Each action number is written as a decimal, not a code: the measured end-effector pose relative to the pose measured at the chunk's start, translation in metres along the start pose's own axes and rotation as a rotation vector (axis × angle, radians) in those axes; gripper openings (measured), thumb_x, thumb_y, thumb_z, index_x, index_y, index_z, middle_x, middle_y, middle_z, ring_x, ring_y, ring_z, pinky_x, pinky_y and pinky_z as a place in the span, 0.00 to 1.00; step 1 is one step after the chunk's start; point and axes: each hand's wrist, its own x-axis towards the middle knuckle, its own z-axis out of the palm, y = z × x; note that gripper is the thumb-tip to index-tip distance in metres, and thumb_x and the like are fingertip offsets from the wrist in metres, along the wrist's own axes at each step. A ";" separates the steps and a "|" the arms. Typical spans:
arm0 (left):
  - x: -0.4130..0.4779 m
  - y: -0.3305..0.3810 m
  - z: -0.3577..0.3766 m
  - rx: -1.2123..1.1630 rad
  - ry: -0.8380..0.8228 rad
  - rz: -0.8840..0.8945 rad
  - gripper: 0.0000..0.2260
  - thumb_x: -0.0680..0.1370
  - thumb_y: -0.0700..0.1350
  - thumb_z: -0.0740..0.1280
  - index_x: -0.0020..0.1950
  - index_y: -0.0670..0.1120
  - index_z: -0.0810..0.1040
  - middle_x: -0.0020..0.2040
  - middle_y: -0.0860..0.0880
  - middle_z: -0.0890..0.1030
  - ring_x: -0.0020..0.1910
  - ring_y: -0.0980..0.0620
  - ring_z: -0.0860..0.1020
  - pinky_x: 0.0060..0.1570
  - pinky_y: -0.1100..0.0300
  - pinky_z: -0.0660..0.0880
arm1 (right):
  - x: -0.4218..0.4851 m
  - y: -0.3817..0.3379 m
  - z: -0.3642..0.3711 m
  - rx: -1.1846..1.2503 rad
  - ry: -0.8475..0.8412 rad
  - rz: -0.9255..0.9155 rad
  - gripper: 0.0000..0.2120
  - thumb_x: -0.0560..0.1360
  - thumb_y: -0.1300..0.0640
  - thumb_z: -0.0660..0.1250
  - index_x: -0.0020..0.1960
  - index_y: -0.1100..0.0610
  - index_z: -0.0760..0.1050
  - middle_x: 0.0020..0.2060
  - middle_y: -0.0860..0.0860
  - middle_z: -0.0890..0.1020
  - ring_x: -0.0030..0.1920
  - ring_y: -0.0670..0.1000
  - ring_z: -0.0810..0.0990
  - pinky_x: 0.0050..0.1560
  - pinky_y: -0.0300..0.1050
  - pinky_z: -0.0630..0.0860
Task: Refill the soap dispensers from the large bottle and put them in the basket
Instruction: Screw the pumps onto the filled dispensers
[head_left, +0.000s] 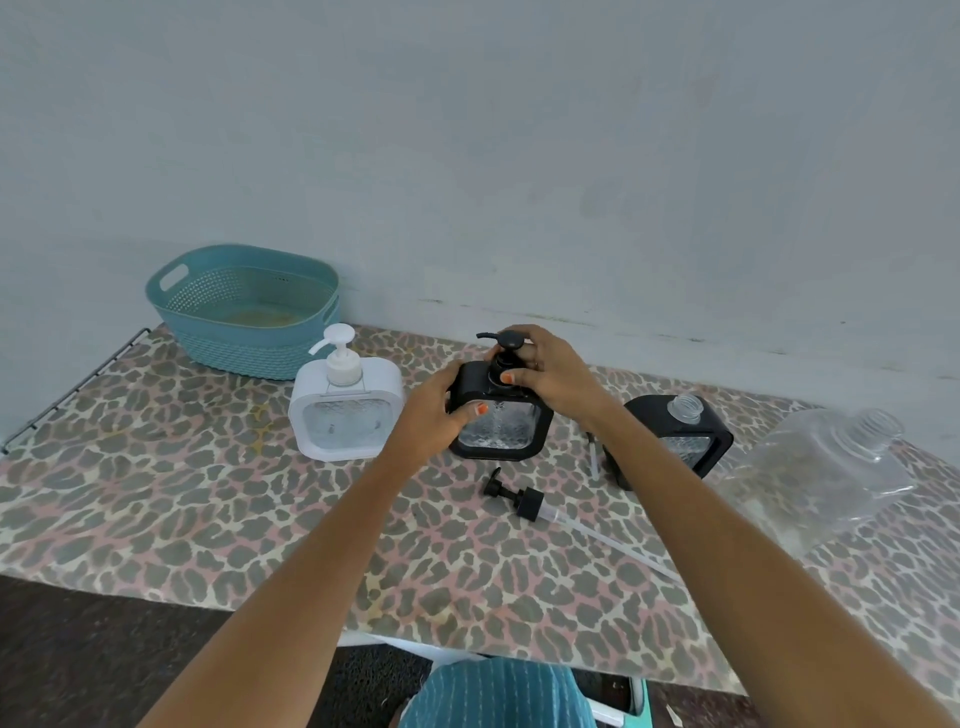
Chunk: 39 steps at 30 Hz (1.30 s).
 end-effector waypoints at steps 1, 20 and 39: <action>-0.001 0.000 0.002 0.006 0.031 0.014 0.18 0.74 0.40 0.67 0.64 0.42 0.70 0.50 0.51 0.74 0.49 0.53 0.72 0.40 0.75 0.65 | -0.001 0.002 0.004 0.030 0.030 -0.009 0.19 0.72 0.76 0.60 0.57 0.58 0.64 0.45 0.52 0.80 0.52 0.55 0.77 0.54 0.46 0.75; 0.002 -0.003 -0.003 0.025 -0.046 0.015 0.19 0.74 0.39 0.67 0.64 0.42 0.69 0.52 0.48 0.76 0.54 0.50 0.74 0.48 0.68 0.65 | -0.004 0.005 0.006 0.033 0.013 -0.028 0.21 0.73 0.76 0.60 0.58 0.56 0.60 0.45 0.51 0.79 0.49 0.54 0.77 0.51 0.45 0.76; 0.004 -0.007 0.019 0.044 0.379 -0.043 0.17 0.74 0.39 0.67 0.62 0.41 0.70 0.57 0.42 0.75 0.55 0.48 0.73 0.51 0.68 0.64 | 0.020 0.003 -0.053 -0.246 0.418 0.189 0.09 0.74 0.63 0.66 0.49 0.68 0.78 0.42 0.60 0.83 0.41 0.52 0.81 0.50 0.45 0.79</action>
